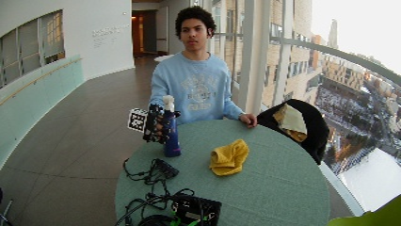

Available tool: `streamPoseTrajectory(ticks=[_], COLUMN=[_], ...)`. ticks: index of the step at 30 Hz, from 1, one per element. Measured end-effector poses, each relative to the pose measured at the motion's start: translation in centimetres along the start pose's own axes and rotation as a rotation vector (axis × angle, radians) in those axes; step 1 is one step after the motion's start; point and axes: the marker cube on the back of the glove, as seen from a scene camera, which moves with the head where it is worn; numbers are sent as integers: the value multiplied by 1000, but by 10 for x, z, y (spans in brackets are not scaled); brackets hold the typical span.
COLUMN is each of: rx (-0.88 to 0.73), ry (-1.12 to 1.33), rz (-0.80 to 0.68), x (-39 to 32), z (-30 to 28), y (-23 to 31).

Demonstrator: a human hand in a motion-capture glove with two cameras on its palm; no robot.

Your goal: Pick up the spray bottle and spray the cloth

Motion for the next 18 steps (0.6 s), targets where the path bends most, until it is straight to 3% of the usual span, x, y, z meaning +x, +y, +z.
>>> streamPoseTrajectory(ticks=[5, 8, 18], rx=[-28, -145, -503], ry=[26, 44, 137], rz=[-47, -76, 41], x=[-1, -5, -53], z=[-1, -2, 31], y=[-2, -2, -51])
